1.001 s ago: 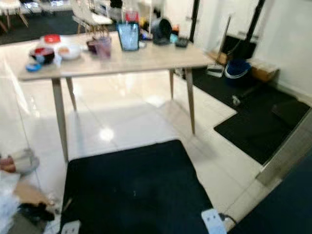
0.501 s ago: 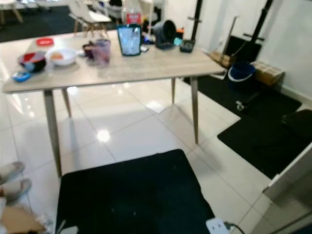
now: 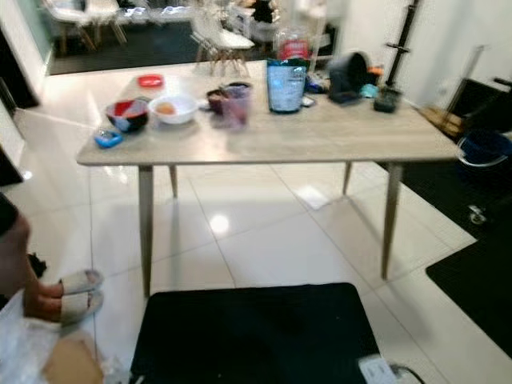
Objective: Restocking fridge
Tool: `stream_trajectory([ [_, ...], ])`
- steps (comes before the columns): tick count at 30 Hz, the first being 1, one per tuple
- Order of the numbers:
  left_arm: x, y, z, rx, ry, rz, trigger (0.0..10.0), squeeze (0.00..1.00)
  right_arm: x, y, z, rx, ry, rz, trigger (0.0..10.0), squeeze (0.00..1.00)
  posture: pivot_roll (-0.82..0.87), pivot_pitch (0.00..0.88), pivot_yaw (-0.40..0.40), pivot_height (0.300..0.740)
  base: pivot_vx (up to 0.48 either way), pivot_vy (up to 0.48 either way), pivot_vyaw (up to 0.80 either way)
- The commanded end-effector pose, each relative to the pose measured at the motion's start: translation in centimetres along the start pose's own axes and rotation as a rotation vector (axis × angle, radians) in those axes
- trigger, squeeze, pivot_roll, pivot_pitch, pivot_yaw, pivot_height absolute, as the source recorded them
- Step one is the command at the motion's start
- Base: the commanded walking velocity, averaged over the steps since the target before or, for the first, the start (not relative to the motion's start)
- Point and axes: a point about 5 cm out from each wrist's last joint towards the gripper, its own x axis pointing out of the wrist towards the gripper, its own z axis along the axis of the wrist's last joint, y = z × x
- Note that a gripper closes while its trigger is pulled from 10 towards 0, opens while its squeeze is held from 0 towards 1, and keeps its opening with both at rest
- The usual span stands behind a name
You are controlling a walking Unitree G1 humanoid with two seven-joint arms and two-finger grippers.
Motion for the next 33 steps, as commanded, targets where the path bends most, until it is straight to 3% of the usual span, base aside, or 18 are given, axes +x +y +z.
stream_trajectory([
  [1, 0.1, -0.1, 0.2, 0.008, -0.004, 0.004, 10.0, 0.0, -0.2, -0.7, -1.0, 0.012, 0.038, -0.034, 10.0, 0.0, 0.02, 0.0, -0.028, 0.74, 0.48, 0.0, 0.0],
  [5, 0.1, -0.3, 0.1, 0.038, 0.005, -0.019, 10.0, 0.0, -0.2, -0.6, -1.1, 0.074, 0.036, -0.051, 10.0, 0.0, 0.04, 0.0, -0.011, 0.74, 0.48, 0.0, 0.0],
  [19, -0.3, 0.5, -0.7, 0.032, 0.018, -0.001, 10.0, 0.0, -0.1, 0.7, -2.1, 0.056, 0.075, -0.028, 10.0, 0.0, 0.03, 0.0, -0.003, 0.74, 0.461, 0.0, 0.0],
  [25, -0.3, 0.4, -0.8, 0.036, 0.018, -0.004, 10.0, 0.0, -0.1, 0.9, -2.2, 0.056, 0.074, -0.023, 10.0, 0.0, 0.03, 0.0, -0.002, 0.74, 0.309, 0.0, 0.0],
  [33, -0.2, 0.2, -0.7, 0.042, 0.019, -0.013, 10.0, 0.0, -0.1, 1.1, -2.2, 0.056, 0.068, -0.017, 10.0, 0.0, 0.03, 0.0, 0.001, 0.74, 0.0, 0.0, 0.0],
])
